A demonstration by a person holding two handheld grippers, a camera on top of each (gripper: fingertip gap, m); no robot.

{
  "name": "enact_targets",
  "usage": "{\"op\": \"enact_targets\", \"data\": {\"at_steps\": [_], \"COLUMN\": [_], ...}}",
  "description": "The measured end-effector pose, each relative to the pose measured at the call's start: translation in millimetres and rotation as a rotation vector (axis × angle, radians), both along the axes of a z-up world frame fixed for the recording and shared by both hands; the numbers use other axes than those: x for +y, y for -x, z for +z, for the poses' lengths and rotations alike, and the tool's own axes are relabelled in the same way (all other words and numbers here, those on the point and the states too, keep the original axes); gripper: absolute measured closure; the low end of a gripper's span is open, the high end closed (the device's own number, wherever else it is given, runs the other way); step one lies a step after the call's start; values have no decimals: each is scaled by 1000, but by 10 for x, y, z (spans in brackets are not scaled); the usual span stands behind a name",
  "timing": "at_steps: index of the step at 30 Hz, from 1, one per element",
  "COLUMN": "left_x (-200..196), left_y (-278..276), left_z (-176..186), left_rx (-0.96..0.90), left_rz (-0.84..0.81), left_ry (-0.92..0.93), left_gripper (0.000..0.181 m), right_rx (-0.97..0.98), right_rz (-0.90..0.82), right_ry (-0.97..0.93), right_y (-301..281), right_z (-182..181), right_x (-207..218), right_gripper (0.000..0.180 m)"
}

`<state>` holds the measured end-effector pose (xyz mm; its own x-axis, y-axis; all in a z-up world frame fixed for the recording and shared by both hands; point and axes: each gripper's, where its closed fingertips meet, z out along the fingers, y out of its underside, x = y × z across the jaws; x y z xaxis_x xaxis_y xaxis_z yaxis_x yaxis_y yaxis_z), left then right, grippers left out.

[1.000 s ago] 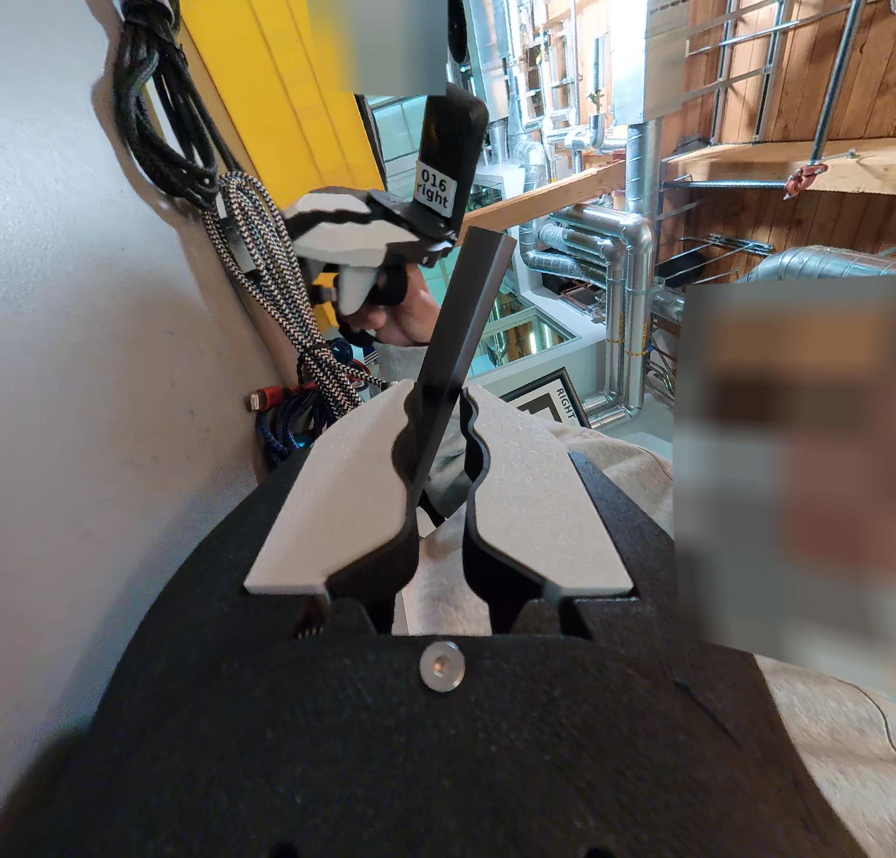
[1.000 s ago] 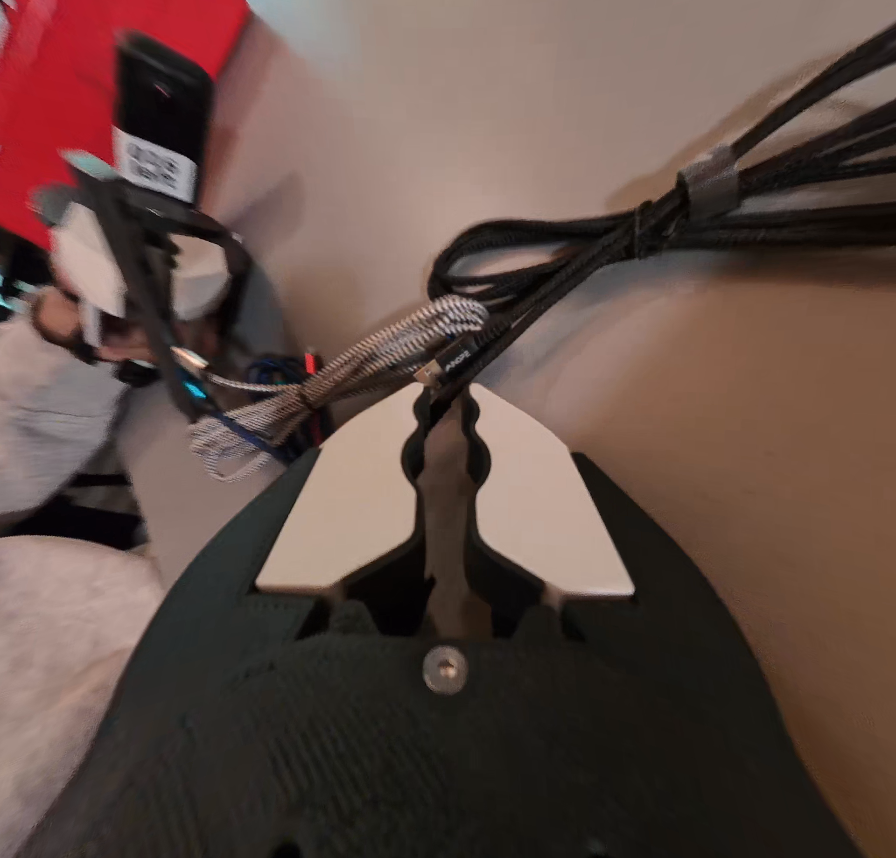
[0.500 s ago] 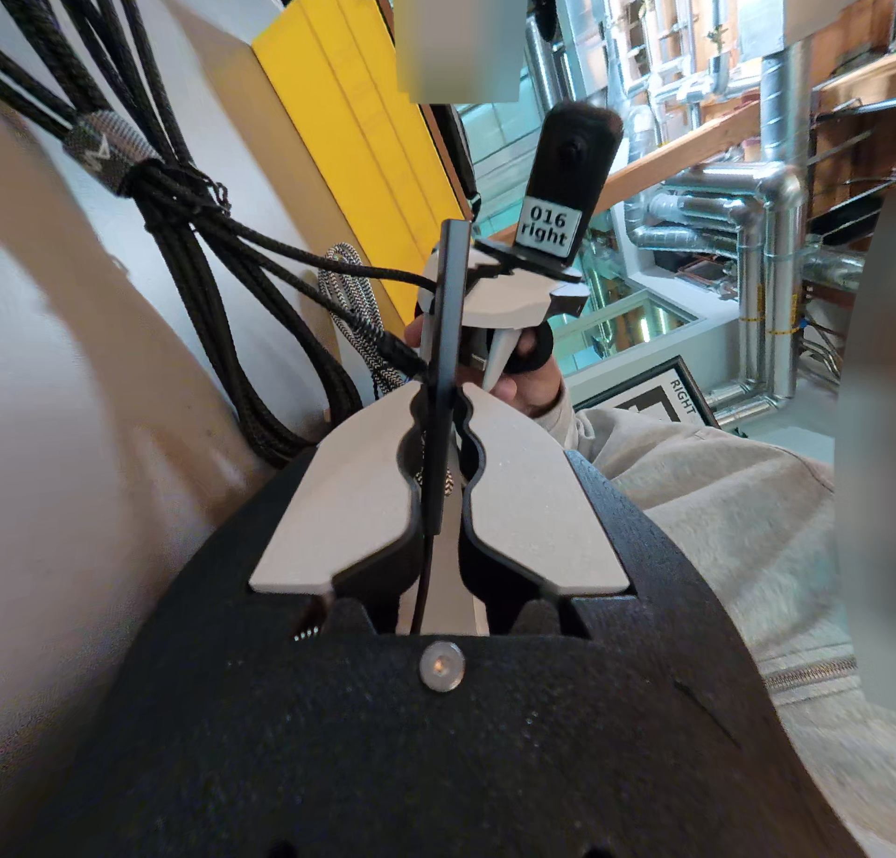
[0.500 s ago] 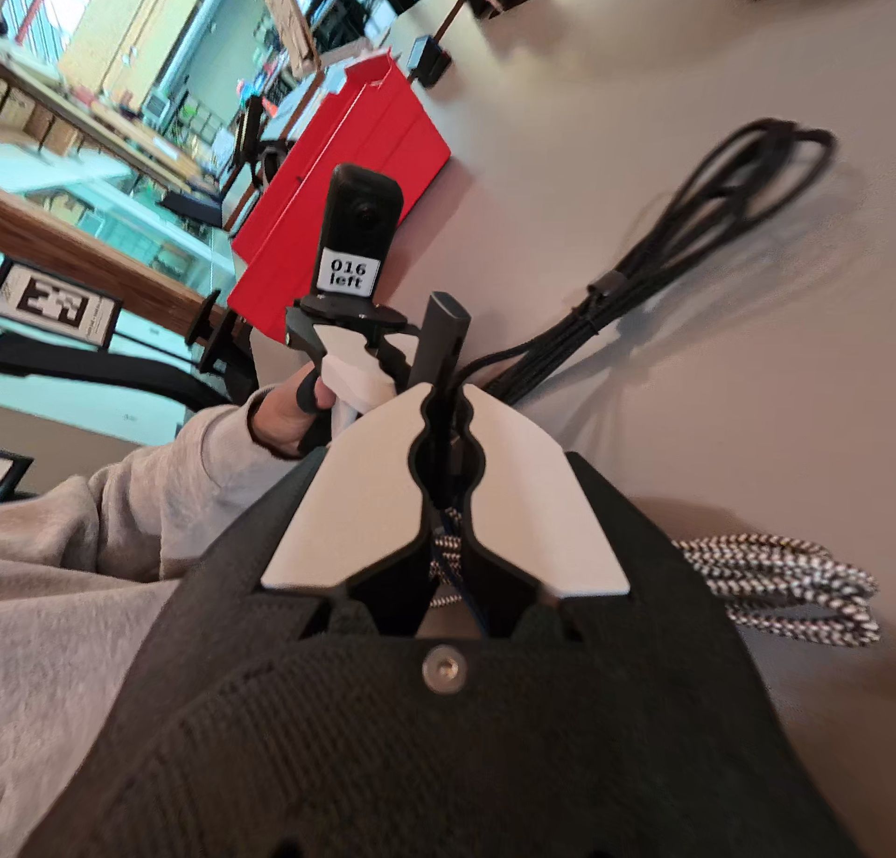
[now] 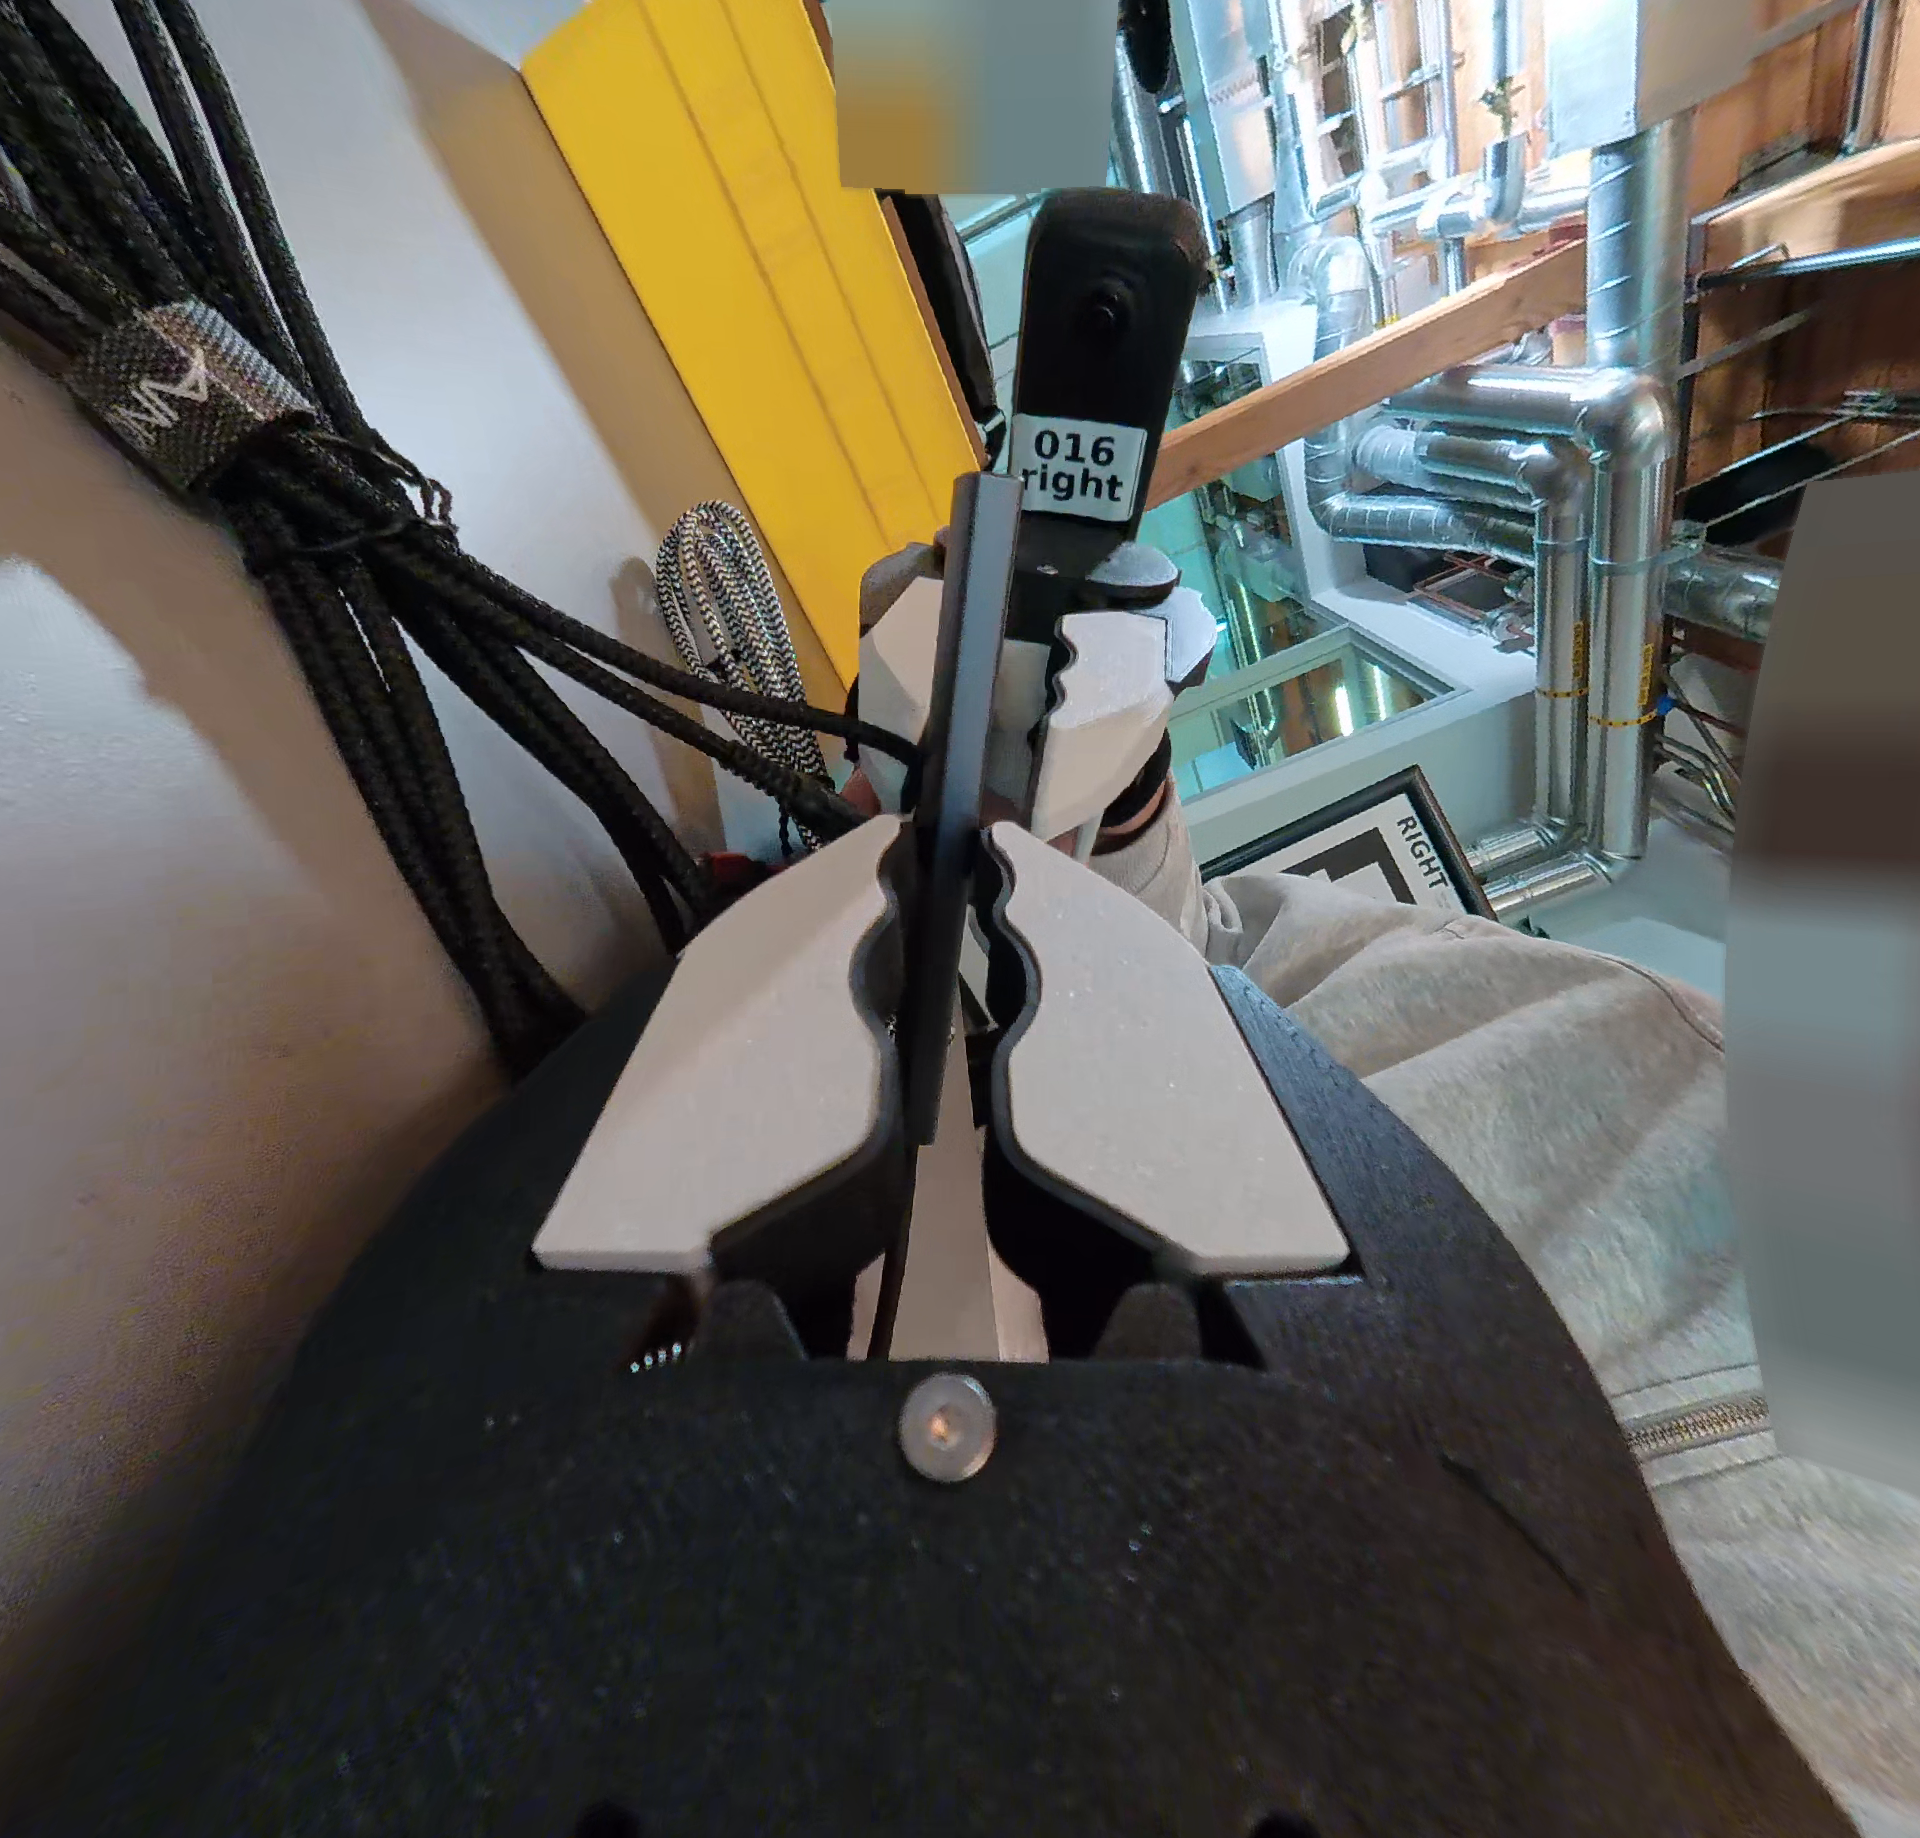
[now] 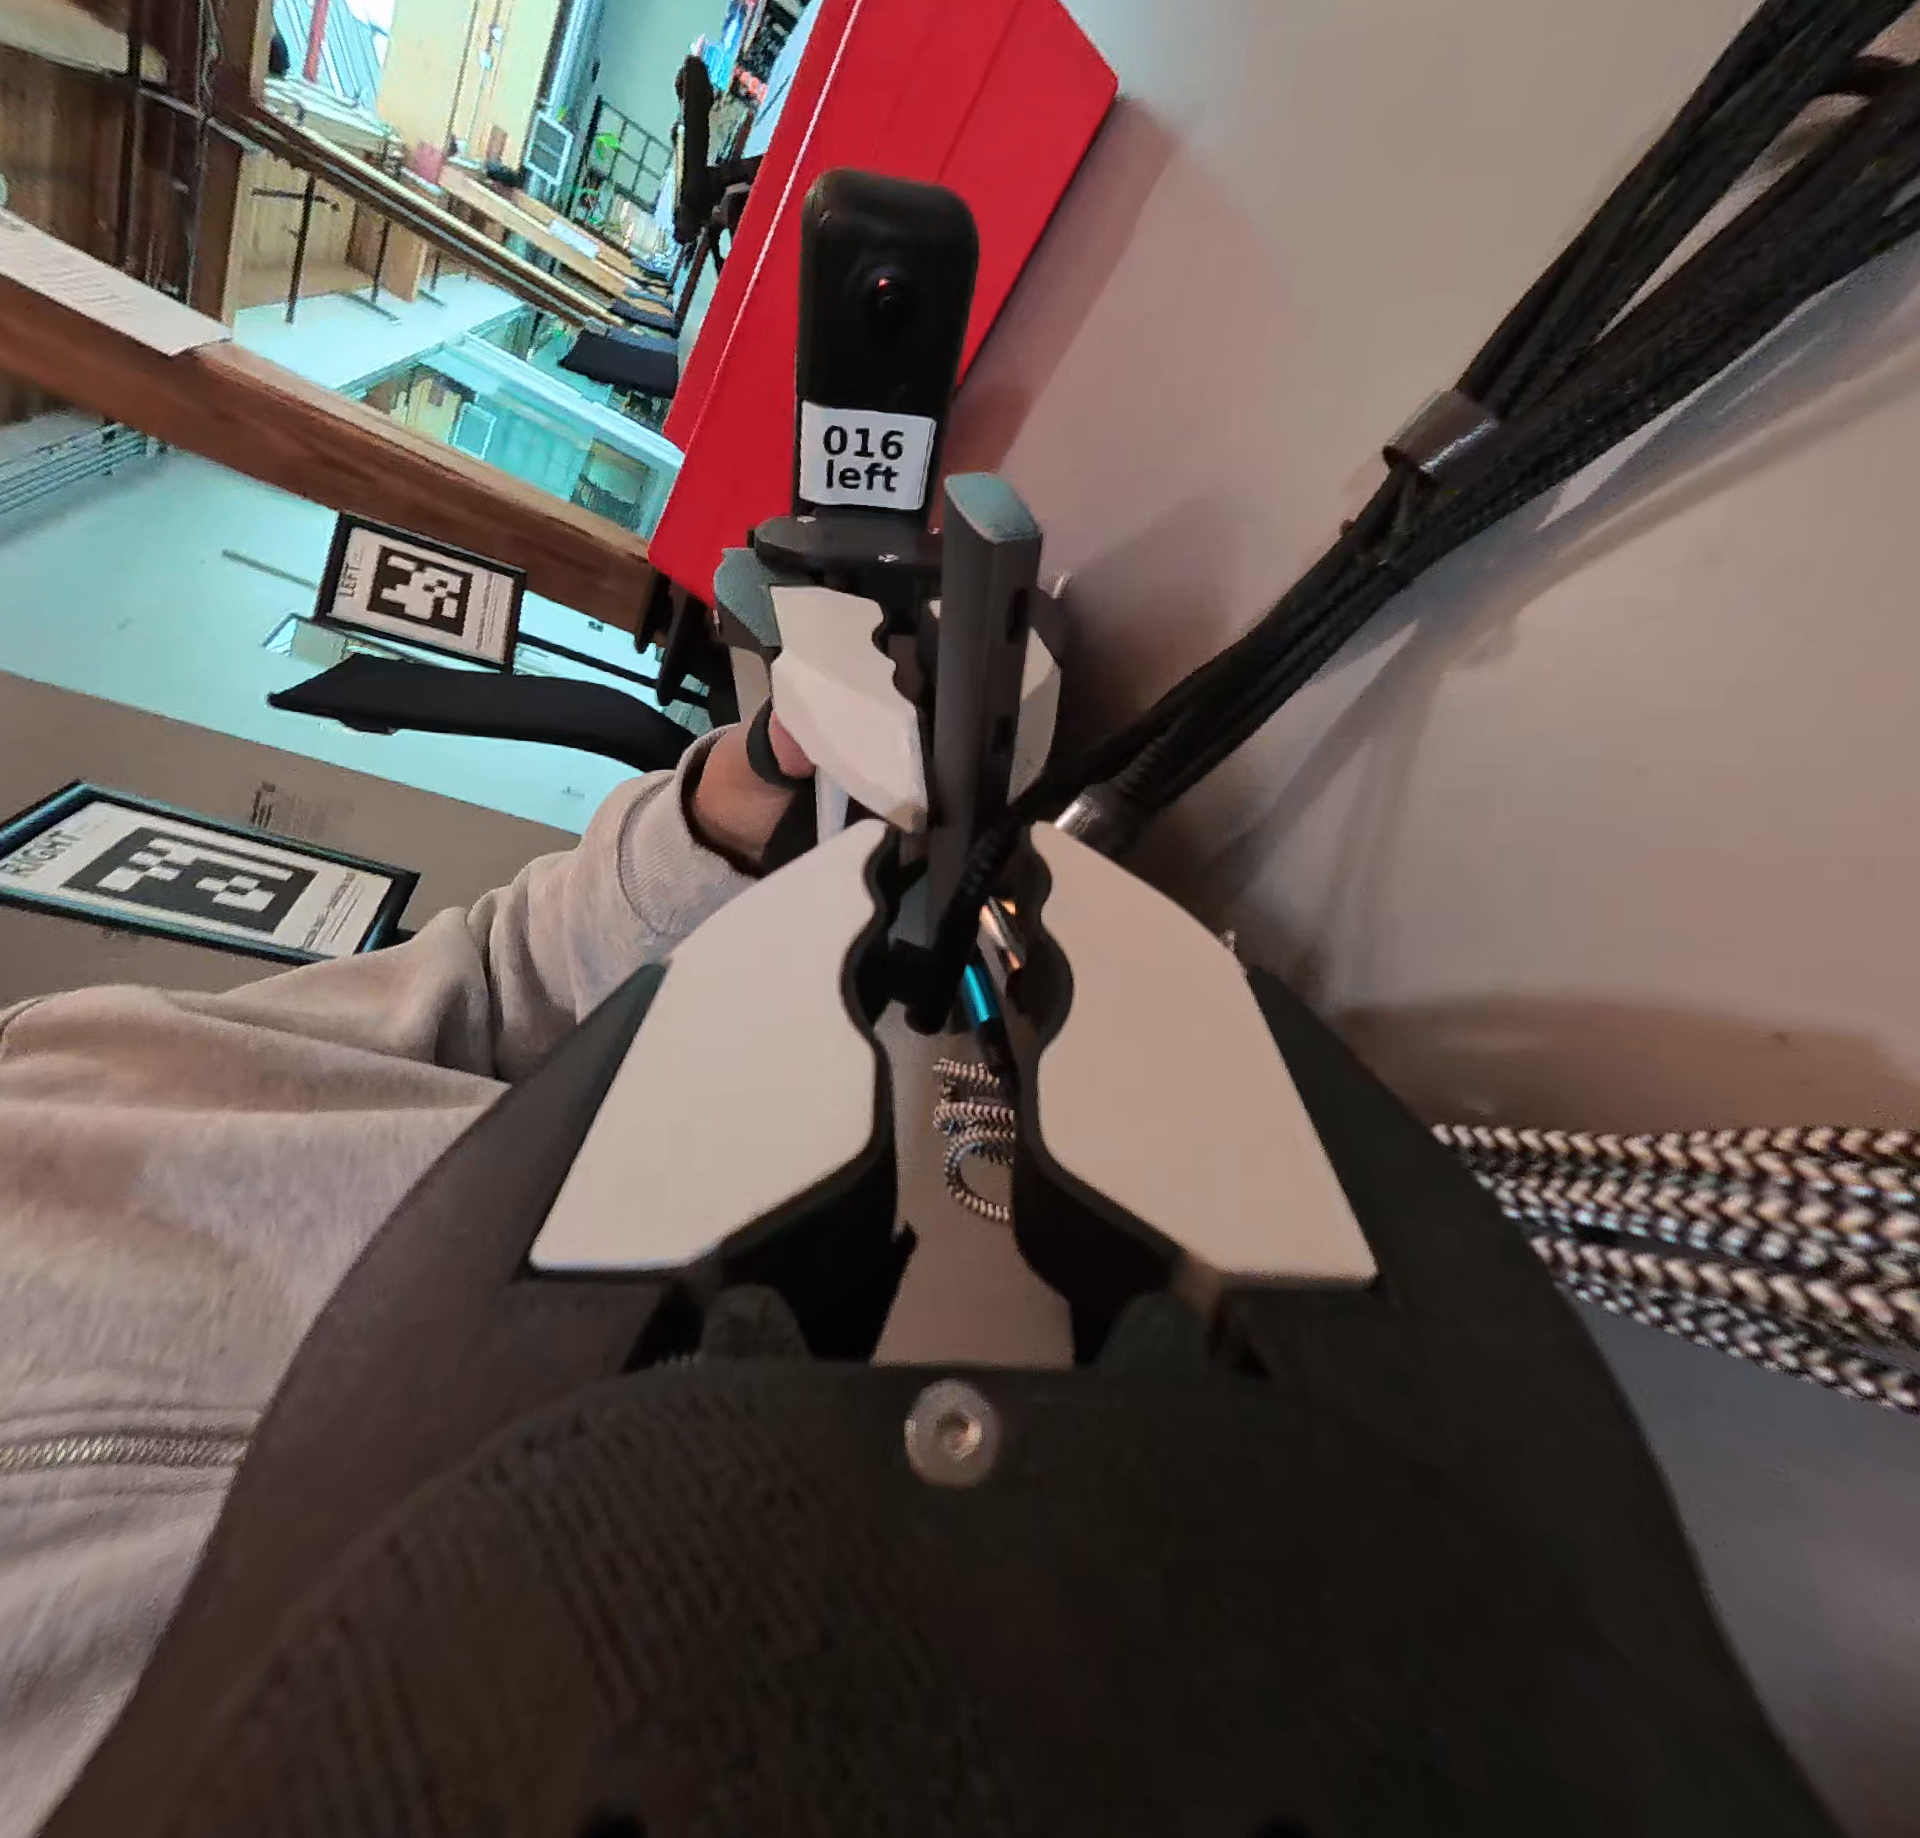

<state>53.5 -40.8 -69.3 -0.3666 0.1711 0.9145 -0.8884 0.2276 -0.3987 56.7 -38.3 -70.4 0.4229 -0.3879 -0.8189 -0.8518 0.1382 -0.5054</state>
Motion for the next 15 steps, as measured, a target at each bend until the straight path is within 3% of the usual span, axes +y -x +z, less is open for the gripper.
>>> {"op": "enact_targets", "data": {"at_steps": [5,8,11,15], "left_x": [3,1,-3,-6], "left_y": [13,43,41,34], "left_z": [3,5,3,3], "left_rx": [9,16,8,11], "left_rz": [-14,-41,-35,-26], "left_ry": [4,7,3,2], "left_gripper": [172,171,171,171], "right_rx": [31,17,13,-68], "right_rz": [36,8,-25,-116], "right_ry": [-74,-98,-138,-63], "right_y": [22,-23,-57,-138], "right_z": [36,39,95,87], "right_x": [-51,-96,-107,-124], "right_gripper": [155,170,171,171]}}
